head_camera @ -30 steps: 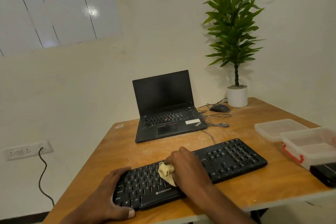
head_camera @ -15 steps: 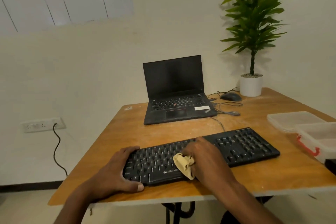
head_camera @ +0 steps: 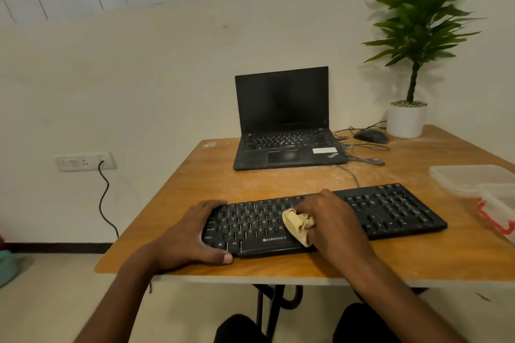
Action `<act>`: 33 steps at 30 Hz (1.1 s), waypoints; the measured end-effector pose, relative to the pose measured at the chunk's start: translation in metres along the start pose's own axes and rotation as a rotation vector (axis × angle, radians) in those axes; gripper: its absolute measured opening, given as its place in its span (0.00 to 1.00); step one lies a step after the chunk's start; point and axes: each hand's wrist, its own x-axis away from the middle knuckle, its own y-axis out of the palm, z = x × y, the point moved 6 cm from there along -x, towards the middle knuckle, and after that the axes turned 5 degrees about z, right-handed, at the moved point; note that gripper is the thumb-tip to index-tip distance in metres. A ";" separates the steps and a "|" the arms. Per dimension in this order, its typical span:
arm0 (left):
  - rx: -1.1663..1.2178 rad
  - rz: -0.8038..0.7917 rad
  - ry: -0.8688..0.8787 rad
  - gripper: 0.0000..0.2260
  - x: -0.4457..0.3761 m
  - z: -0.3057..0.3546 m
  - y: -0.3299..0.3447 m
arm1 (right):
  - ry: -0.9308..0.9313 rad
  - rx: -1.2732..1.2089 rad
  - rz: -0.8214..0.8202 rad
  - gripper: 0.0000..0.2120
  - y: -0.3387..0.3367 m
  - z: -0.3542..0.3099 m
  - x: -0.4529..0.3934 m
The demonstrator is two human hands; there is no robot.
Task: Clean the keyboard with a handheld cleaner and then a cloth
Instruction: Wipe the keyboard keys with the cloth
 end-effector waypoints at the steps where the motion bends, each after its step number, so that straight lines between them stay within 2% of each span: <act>1: -0.001 0.002 0.003 0.55 -0.001 0.000 0.000 | 0.009 -0.003 -0.011 0.24 -0.003 0.002 0.007; 5: 0.004 0.001 0.008 0.55 -0.001 -0.002 0.001 | 0.026 0.002 -0.033 0.24 -0.003 0.005 0.003; 12: 0.004 -0.010 0.004 0.54 -0.001 0.002 -0.001 | 0.036 0.031 0.068 0.19 0.005 0.008 -0.059; 18: -0.026 0.015 0.010 0.53 -0.001 0.001 -0.002 | -0.009 0.074 -0.010 0.21 -0.003 0.009 -0.014; 23: -0.038 0.014 0.005 0.52 0.000 -0.001 -0.001 | 0.027 0.093 -0.076 0.26 -0.013 0.022 0.006; 29: -0.016 -0.017 0.001 0.54 -0.001 0.001 0.001 | 0.003 0.072 0.058 0.18 0.002 0.030 -0.050; 33: -0.017 -0.017 0.007 0.53 -0.001 0.002 -0.001 | 0.024 0.079 0.076 0.16 0.002 0.034 -0.061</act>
